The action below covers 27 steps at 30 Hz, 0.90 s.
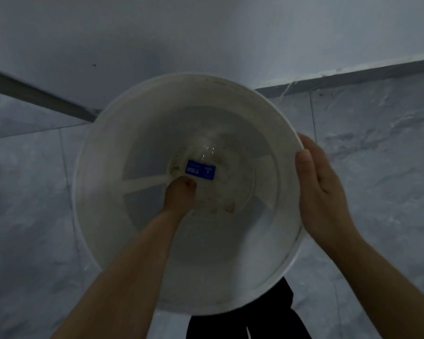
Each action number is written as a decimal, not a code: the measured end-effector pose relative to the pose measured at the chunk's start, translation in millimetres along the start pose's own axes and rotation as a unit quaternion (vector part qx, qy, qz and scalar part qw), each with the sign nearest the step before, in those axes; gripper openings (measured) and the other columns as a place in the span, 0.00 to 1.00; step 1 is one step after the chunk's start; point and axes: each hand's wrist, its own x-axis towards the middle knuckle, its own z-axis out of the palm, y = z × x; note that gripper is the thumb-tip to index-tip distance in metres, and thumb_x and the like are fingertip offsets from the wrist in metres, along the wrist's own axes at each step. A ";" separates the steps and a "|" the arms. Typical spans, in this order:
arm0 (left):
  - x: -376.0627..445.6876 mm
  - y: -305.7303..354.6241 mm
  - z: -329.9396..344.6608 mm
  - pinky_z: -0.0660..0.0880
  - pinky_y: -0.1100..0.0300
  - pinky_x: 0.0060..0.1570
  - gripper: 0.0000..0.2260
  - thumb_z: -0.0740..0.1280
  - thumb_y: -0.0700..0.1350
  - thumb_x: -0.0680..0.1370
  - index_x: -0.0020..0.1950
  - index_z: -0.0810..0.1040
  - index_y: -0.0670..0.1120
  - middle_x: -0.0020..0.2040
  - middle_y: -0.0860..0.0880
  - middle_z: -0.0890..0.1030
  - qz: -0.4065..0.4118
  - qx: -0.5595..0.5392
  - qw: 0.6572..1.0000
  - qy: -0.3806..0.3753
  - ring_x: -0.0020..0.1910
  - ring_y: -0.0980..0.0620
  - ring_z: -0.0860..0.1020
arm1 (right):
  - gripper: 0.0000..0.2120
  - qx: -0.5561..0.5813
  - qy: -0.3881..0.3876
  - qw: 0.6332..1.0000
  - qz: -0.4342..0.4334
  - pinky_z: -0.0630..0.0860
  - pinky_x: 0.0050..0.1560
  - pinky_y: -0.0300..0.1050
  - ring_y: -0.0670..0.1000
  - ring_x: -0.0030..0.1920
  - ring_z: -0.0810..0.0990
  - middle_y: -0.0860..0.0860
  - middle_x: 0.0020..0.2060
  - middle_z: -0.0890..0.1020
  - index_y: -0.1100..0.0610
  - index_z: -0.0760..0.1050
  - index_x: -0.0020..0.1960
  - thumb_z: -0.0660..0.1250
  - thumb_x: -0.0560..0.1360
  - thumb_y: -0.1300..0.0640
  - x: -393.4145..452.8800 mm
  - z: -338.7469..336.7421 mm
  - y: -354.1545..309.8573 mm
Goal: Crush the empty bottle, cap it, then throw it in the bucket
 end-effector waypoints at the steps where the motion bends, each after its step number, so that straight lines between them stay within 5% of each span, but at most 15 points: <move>1: -12.2 2.0 -5.7 0.67 0.64 0.40 0.13 0.57 0.42 0.79 0.48 0.78 0.37 0.48 0.39 0.81 0.001 0.000 1.000 0.007 0.49 0.45 0.76 | 0.12 -0.002 -0.001 1.000 0.003 0.64 0.43 0.17 0.31 0.46 0.72 0.27 0.43 0.73 0.31 0.65 0.53 0.48 0.78 0.47 -0.1 -0.1 -1.8; 4: -48.2 6.0 -23.2 0.70 0.58 0.40 0.12 0.57 0.43 0.78 0.49 0.78 0.38 0.50 0.37 0.82 0.003 0.006 1.000 0.019 0.46 0.43 0.78 | 0.12 0.010 0.009 1.000 -0.001 0.67 0.39 0.26 0.46 0.42 0.73 0.41 0.42 0.75 0.39 0.66 0.57 0.49 0.79 0.52 0.4 -1.6 -8.9; 7: -80.7 11.3 -42.4 0.69 0.59 0.36 0.11 0.58 0.42 0.78 0.44 0.77 0.39 0.44 0.38 0.81 0.014 0.009 0.999 0.029 0.43 0.42 0.78 | 0.12 0.010 -0.014 1.000 -0.016 0.72 0.38 0.32 0.52 0.42 0.75 0.52 0.42 0.79 0.49 0.69 0.58 0.49 0.80 0.56 2.4 -4.4 -18.3; 10: -107.2 18.1 -61.2 0.71 0.55 0.43 0.13 0.58 0.43 0.79 0.47 0.78 0.37 0.46 0.37 0.83 0.030 0.019 0.999 0.034 0.46 0.40 0.80 | 0.13 0.007 -0.029 1.000 -0.003 0.75 0.42 0.45 0.57 0.43 0.77 0.63 0.46 0.80 0.55 0.71 0.58 0.50 0.80 0.57 2.7 -7.8 -25.9; 12: -121.9 23.2 -71.8 0.70 0.55 0.43 0.13 0.58 0.43 0.79 0.47 0.78 0.36 0.46 0.37 0.83 0.041 0.018 0.998 0.037 0.47 0.40 0.80 | 0.15 -0.005 -0.043 0.999 0.020 0.76 0.43 0.50 0.59 0.45 0.78 0.61 0.46 0.80 0.58 0.71 0.60 0.49 0.80 0.56 2.0 -10.2 -31.1; 16: -153.8 32.2 -90.0 0.63 0.65 0.40 0.13 0.57 0.43 0.79 0.47 0.79 0.40 0.48 0.40 0.83 0.062 0.006 0.997 0.048 0.49 0.43 0.79 | 0.16 -0.030 -0.056 0.995 0.080 0.71 0.37 0.30 0.57 0.49 0.78 0.54 0.47 0.79 0.60 0.69 0.63 0.51 0.80 0.56 -1.6 -15.5 -46.1; 19: -179.7 40.9 -105.3 0.63 0.66 0.41 0.14 0.55 0.43 0.80 0.51 0.79 0.40 0.48 0.43 0.83 0.068 0.001 0.997 0.048 0.47 0.47 0.78 | 0.16 -0.094 -0.048 0.989 0.105 0.74 0.43 0.40 0.64 0.57 0.76 0.65 0.57 0.77 0.65 0.69 0.62 0.55 0.78 0.58 -9.1 -24.9 -64.6; 22: -212.3 52.4 -123.1 0.67 0.61 0.45 0.13 0.55 0.43 0.80 0.52 0.78 0.41 0.46 0.45 0.82 0.069 -0.029 0.996 0.056 0.44 0.51 0.77 | 0.17 -0.112 -0.056 0.983 0.135 0.70 0.59 0.47 0.59 0.60 0.74 0.61 0.62 0.75 0.60 0.69 0.65 0.55 0.78 0.56 -25.9 -39.7 -89.9; 27: -269.3 69.3 -163.3 0.74 0.53 0.50 0.12 0.55 0.40 0.80 0.54 0.76 0.38 0.45 0.43 0.80 0.068 -0.071 0.994 0.054 0.46 0.45 0.79 | 0.14 -0.085 -0.075 0.981 0.157 0.67 0.49 0.39 0.55 0.52 0.78 0.59 0.54 0.81 0.60 0.74 0.59 0.57 0.78 0.58 -63.3 -64.3 -145.5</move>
